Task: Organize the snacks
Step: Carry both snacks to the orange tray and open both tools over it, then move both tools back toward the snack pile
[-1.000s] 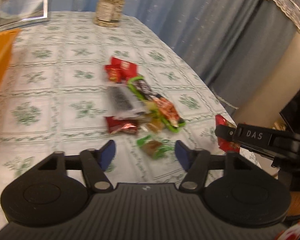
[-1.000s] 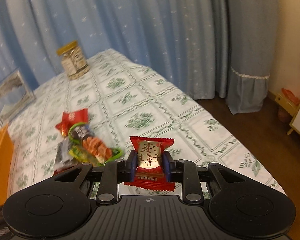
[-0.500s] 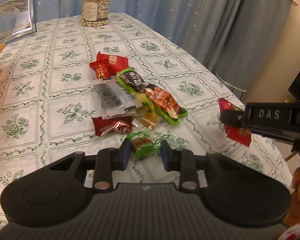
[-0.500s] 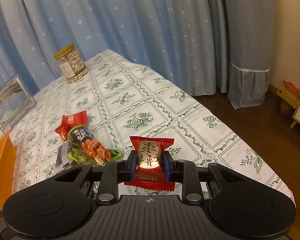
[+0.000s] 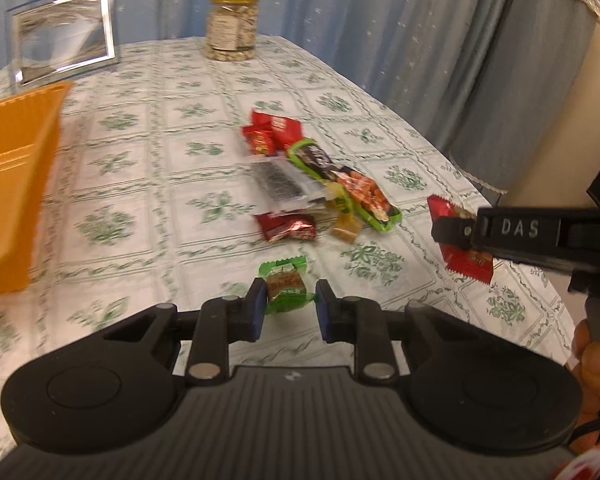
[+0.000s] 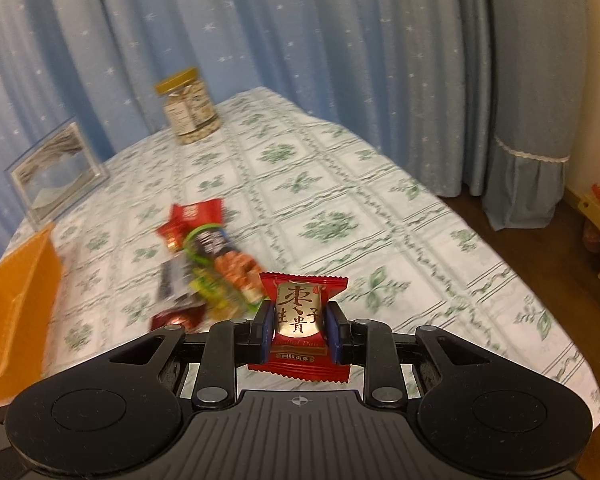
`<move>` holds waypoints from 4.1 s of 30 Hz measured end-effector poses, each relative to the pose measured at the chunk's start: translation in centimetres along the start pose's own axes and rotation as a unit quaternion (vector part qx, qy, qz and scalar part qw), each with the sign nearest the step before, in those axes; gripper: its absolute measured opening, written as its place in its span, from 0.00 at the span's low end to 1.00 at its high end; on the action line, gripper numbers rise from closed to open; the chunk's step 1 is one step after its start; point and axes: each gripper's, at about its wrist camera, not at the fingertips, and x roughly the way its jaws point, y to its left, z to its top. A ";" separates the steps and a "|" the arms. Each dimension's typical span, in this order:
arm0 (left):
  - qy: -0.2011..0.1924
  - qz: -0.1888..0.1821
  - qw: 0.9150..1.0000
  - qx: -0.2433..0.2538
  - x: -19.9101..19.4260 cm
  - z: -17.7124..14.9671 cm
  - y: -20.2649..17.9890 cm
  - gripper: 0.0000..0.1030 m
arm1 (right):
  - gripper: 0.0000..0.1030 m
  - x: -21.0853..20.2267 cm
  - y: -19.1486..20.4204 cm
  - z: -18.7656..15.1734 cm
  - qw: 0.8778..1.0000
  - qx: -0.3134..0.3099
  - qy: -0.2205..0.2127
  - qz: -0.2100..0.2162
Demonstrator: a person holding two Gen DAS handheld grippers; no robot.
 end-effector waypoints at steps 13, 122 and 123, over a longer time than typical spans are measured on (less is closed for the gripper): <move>-0.054 0.063 0.995 -0.051 -10.2 0.0 6.4 0.23 | 0.27 -4.5 9.0 -3.4 0.993 -0.086 0.014 0.082; -0.090 0.074 0.988 -0.102 -19.7 -3.1 6.8 0.78 | 0.64 -12.9 8.9 -3.9 0.992 -0.092 -0.032 0.076; -0.089 0.072 0.988 -0.101 -19.6 -3.1 6.6 0.78 | 0.64 -13.0 8.7 -3.8 0.993 -0.089 -0.032 0.075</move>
